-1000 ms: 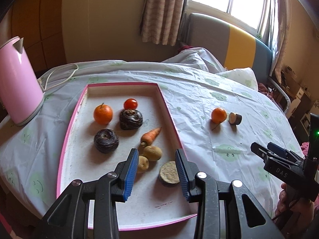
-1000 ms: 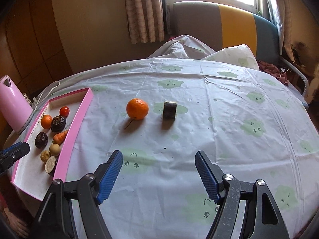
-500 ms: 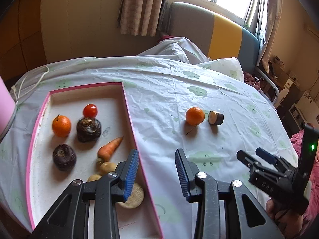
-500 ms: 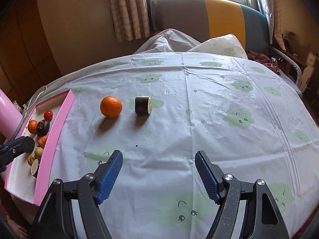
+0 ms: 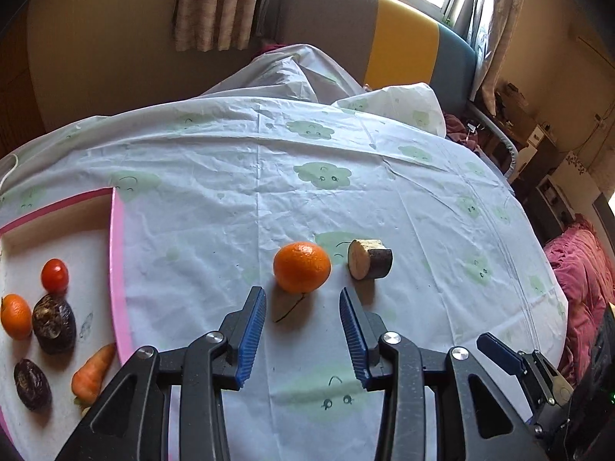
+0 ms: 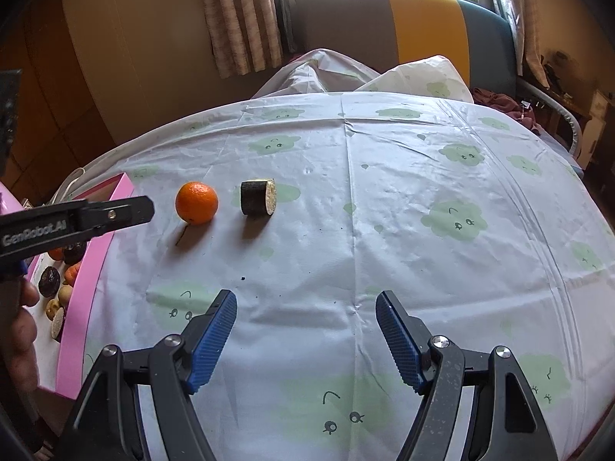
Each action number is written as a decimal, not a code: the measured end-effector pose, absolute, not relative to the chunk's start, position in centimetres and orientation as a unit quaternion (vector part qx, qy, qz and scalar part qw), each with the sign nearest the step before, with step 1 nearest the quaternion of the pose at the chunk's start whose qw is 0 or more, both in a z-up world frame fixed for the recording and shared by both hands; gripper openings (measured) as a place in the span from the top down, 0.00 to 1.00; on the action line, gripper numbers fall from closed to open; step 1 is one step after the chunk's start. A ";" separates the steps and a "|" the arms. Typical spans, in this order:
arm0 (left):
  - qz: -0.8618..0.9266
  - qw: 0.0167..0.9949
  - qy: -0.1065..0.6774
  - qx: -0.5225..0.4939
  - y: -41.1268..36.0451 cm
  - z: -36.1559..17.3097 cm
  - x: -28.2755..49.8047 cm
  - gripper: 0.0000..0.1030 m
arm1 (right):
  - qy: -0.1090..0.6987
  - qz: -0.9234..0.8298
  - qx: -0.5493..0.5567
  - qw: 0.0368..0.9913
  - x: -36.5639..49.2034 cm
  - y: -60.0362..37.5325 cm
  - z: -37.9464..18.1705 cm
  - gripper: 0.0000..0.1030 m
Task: Organize fruits
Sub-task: 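Move the left tool to the second mandarin orange and grasp it, then grasp the small cut dark root piece with the right tool while the left tool holds the orange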
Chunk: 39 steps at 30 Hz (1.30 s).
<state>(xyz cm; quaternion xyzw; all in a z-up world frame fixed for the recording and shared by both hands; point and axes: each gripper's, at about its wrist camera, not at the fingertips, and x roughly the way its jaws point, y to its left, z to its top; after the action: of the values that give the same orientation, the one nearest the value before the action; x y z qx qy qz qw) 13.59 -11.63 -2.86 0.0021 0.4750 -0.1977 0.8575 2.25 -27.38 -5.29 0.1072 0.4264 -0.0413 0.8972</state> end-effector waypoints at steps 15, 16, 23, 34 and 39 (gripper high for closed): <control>-0.173 0.858 0.483 0.004 -11.7 -5.6 16.2 0.64 | 0.430 -0.045 0.116 0.894 3.4 -28.9 -5.7 0.27; -0.171 0.859 0.482 0.004 -11.4 -5.5 15.6 0.64 | 0.431 -0.042 0.118 0.893 3.6 -28.9 -5.7 0.27; -0.165 0.869 0.466 0.010 -10.1 -5.7 10.6 0.64 | 0.431 0.005 0.127 0.893 5.8 -28.1 -5.4 0.30; -0.164 0.877 0.451 0.000 -9.7 -6.2 9.8 0.64 | 0.445 0.044 0.088 0.890 12.3 -25.8 -5.4 0.31; -0.164 0.878 0.450 -0.005 -9.6 -6.2 9.7 0.64 | 0.458 0.046 0.075 0.885 13.2 -25.3 -6.4 0.76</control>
<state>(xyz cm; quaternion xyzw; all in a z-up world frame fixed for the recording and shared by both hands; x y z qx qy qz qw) 9.68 -9.55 -6.23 -0.0054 0.4500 -0.1638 0.8779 13.21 -25.31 -6.44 0.0751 0.4581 0.0459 0.8845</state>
